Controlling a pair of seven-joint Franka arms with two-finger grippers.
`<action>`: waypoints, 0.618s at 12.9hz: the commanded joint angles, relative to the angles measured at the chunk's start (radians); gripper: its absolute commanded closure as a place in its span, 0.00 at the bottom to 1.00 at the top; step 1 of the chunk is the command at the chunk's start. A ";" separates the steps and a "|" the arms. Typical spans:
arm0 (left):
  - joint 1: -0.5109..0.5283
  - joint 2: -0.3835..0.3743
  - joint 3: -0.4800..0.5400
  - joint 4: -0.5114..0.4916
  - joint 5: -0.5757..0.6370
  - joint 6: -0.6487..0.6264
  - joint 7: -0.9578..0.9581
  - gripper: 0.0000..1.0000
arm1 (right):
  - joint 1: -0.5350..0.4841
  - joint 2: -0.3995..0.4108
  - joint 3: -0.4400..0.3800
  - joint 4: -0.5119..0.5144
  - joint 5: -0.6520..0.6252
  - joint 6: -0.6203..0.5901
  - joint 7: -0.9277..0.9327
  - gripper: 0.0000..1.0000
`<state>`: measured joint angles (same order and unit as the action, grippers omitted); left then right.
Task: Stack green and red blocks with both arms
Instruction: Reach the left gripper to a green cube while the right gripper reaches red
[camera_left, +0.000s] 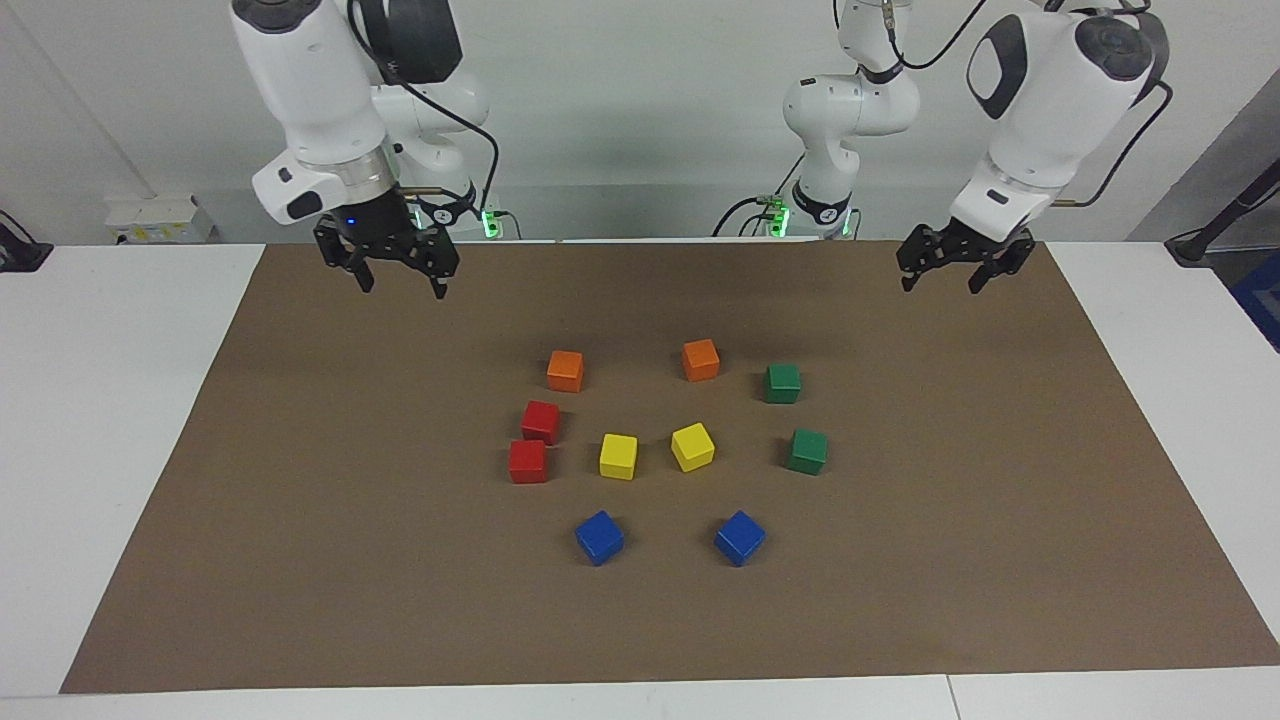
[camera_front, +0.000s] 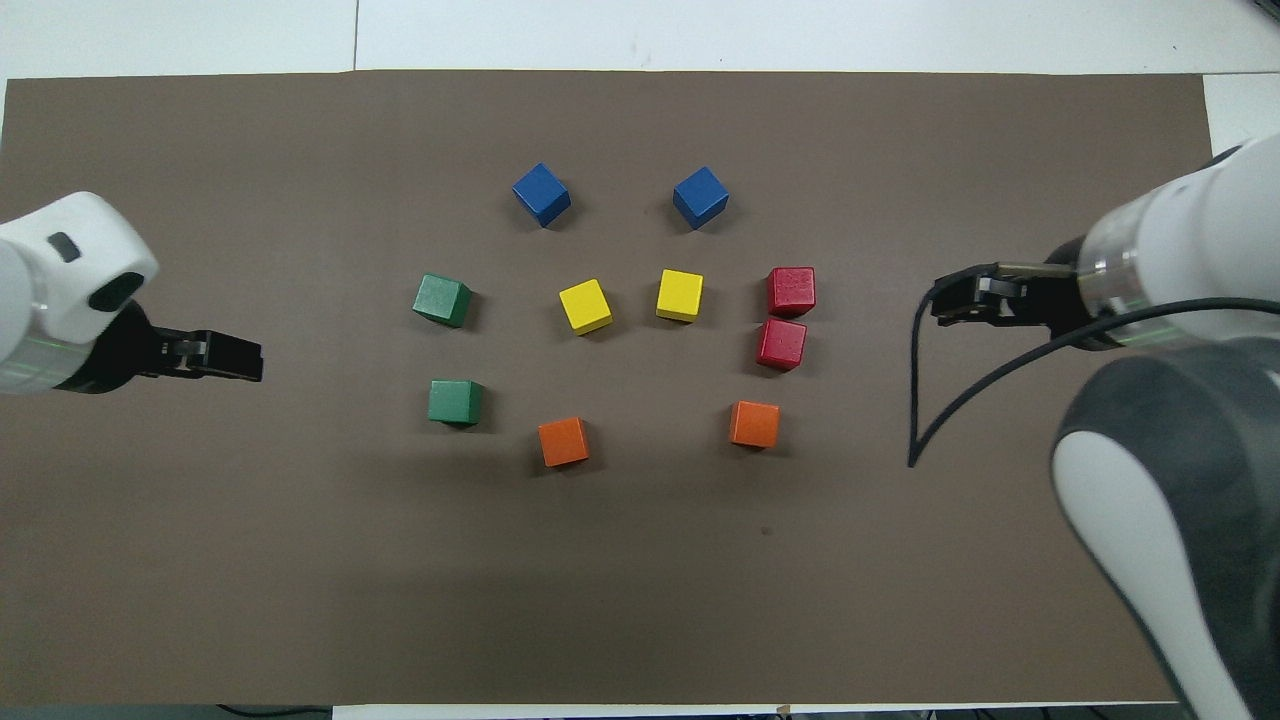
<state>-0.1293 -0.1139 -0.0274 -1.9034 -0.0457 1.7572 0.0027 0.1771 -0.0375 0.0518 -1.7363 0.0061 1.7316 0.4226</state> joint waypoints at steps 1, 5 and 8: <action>-0.097 0.052 0.012 -0.062 -0.020 0.099 -0.023 0.00 | 0.066 0.045 -0.003 -0.016 0.000 0.057 0.129 0.00; -0.220 0.074 0.012 -0.282 -0.020 0.410 -0.150 0.00 | 0.142 0.120 -0.003 -0.026 -0.005 0.121 0.197 0.00; -0.242 0.118 0.012 -0.316 -0.020 0.473 -0.156 0.00 | 0.147 0.157 -0.003 -0.054 -0.005 0.180 0.206 0.00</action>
<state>-0.3485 -0.0006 -0.0329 -2.1924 -0.0585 2.1905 -0.1442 0.3220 0.1127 0.0540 -1.7642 0.0056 1.8717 0.6072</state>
